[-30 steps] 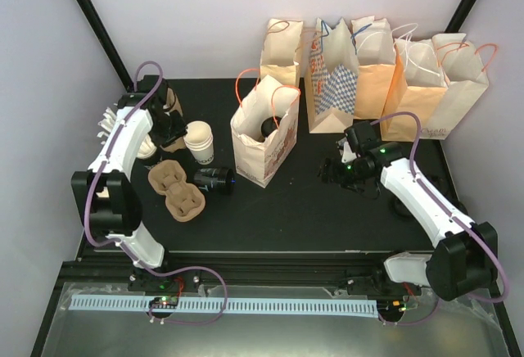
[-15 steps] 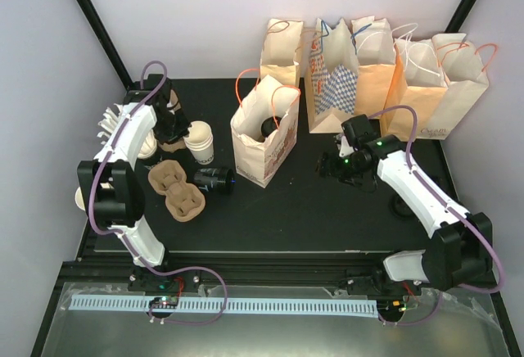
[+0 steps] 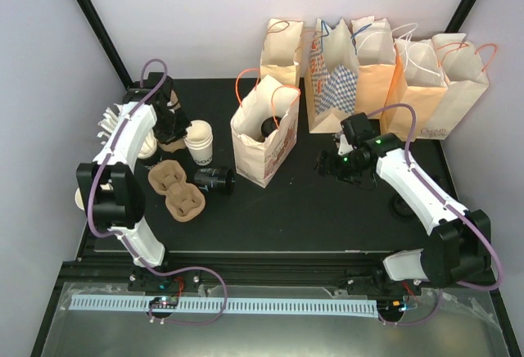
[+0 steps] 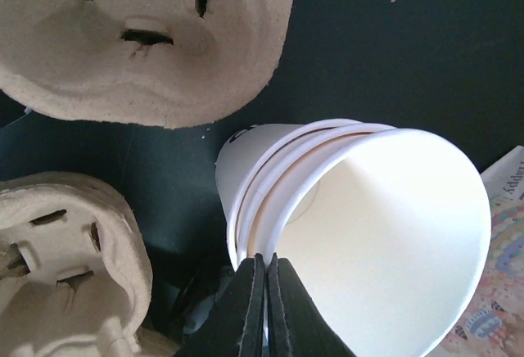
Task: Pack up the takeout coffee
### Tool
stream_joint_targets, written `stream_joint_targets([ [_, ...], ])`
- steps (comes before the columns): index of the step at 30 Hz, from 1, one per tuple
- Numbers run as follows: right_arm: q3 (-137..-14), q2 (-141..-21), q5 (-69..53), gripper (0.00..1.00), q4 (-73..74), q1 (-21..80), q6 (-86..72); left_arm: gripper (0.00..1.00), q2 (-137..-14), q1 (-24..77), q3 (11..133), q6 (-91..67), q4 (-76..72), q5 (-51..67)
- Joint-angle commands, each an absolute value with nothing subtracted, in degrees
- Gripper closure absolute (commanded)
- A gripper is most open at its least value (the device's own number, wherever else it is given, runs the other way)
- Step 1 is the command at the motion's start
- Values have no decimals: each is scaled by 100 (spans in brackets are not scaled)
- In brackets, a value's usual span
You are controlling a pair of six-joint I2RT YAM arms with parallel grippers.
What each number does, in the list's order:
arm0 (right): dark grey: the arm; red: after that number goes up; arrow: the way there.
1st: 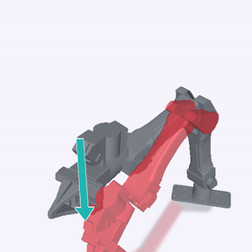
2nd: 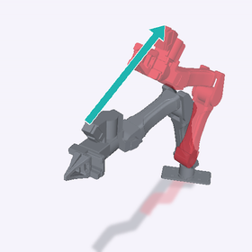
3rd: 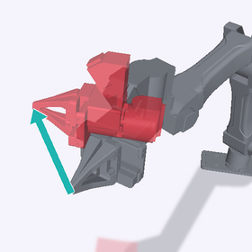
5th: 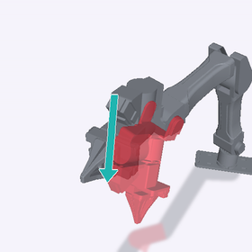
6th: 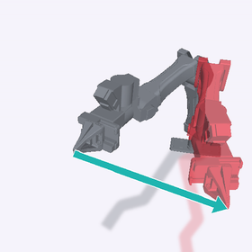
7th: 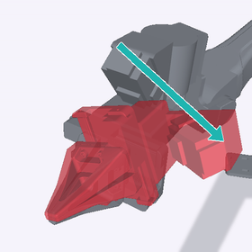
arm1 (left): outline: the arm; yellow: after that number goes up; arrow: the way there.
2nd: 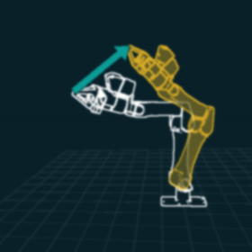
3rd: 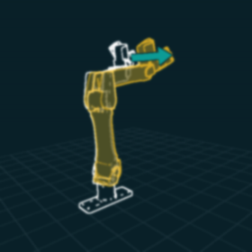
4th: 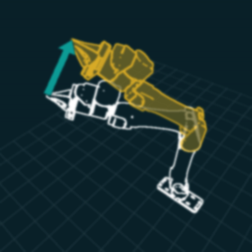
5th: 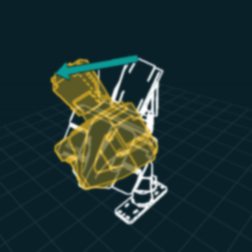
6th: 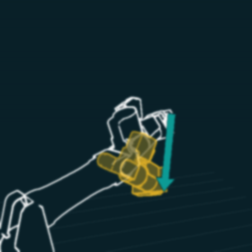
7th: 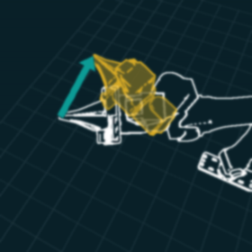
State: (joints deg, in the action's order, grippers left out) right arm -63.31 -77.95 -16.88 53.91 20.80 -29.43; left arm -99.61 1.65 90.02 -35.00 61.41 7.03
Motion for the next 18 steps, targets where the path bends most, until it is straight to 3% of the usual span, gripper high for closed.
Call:
stream_joint_targets([
  [1, -6262, -7559, -1990, 15, 4944, 2057, -2840, 99, -9472, 214, 9212, -3682, 6374, 601],
  [14, -5712, -6993, -2484, 17, 3957, 2326, -2706, 98, -9036, 213, 8639, -3692, 5983, 1250],
  [18, -5579, -6839, -2504, 18, 3780, 2395, -2670, 99, -8968, 212, 8590, -3697, 6031, 909],
])
